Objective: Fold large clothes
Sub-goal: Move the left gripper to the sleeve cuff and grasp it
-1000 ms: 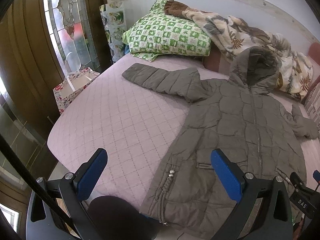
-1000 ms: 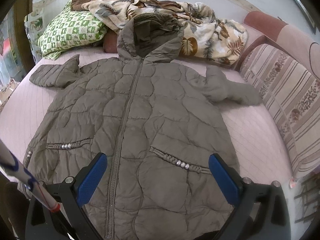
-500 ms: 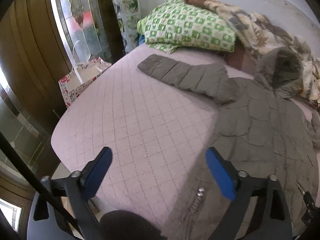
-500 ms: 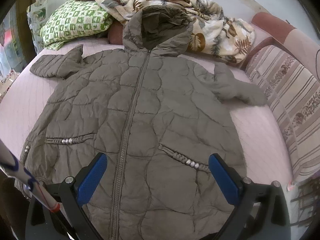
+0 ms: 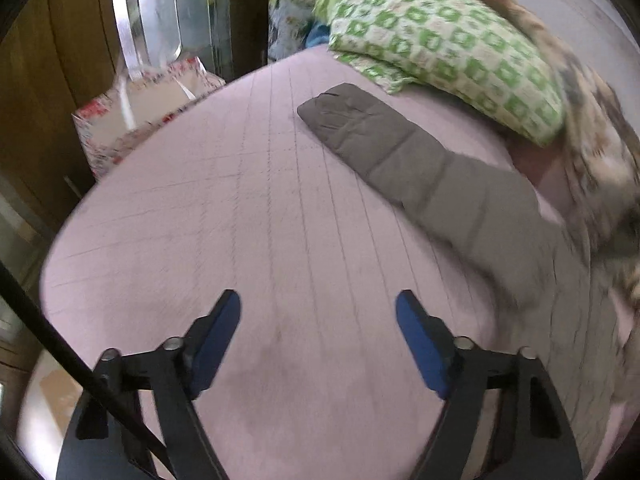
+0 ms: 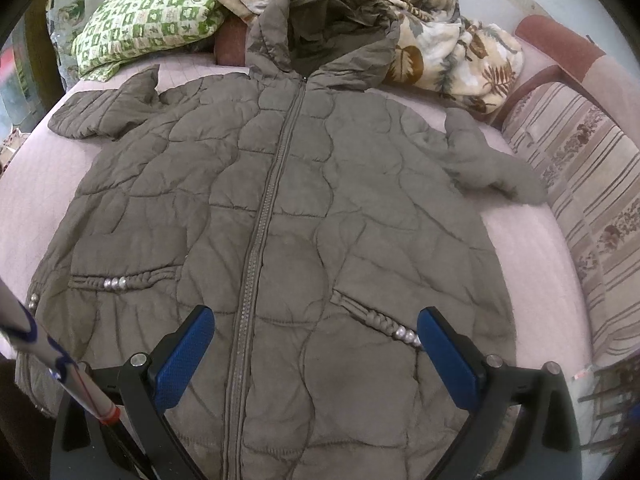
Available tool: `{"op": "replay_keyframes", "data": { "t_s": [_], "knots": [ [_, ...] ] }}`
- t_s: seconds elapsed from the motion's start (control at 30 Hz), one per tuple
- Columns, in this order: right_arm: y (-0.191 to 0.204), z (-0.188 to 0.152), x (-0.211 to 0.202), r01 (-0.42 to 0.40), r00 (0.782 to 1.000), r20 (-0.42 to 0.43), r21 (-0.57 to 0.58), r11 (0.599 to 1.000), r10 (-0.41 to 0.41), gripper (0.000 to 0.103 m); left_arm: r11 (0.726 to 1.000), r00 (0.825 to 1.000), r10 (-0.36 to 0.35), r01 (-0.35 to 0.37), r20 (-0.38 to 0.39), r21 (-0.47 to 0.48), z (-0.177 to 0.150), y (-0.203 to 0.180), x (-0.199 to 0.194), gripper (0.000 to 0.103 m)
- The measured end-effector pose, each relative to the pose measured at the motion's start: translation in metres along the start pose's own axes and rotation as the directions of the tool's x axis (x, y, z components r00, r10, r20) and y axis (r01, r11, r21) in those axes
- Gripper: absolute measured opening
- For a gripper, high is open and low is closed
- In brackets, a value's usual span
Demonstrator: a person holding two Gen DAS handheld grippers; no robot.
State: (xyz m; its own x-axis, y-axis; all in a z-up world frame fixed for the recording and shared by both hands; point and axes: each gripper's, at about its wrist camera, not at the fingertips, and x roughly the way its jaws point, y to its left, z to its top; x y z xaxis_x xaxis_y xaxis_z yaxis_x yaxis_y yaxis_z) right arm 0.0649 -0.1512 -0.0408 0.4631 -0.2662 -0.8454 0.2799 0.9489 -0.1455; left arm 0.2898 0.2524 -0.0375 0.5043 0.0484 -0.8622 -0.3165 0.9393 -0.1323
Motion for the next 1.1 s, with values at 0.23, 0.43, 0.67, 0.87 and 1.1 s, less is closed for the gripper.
{"op": "replay_keyframes", "data": {
  "t_s": [0.23, 0.43, 0.67, 0.87, 1.1],
  "knots": [
    [-0.009, 0.012, 0.018, 0.035, 0.999, 0.001, 0.023, 0.999, -0.036, 0.103, 0.982, 0.991, -0.112, 0.099, -0.071, -0.163, 0.073, 0.011, 0.088, 0.059],
    [-0.019, 0.022, 0.035, 0.061, 0.998, -0.004, 0.068, 0.996, -0.061, 0.103, 0.920, 0.961, -0.265, 0.226, -0.081, -0.319, 0.114, 0.000, 0.141, 0.059],
    [-0.015, 0.028, 0.054, 0.095, 0.995, -0.029, 0.055, 0.994, -0.094, 0.103, 0.892, 0.941, -0.336, 0.304, -0.041, -0.336, 0.146, -0.028, 0.166, 0.067],
    [-0.018, 0.027, 0.068, 0.118, 0.991, -0.062, 0.060, 0.991, -0.115, 0.103, 0.949, 0.979, -0.187, 0.159, -0.080, -0.274, 0.158, -0.053, 0.170, 0.022],
    [-0.028, 0.025, 0.061, 0.116, 0.993, -0.041, 0.074, 0.991, -0.113, 0.102, 0.944, 0.970, -0.235, 0.212, -0.064, -0.254, 0.158, -0.068, 0.106, 0.009]
  ]
}}
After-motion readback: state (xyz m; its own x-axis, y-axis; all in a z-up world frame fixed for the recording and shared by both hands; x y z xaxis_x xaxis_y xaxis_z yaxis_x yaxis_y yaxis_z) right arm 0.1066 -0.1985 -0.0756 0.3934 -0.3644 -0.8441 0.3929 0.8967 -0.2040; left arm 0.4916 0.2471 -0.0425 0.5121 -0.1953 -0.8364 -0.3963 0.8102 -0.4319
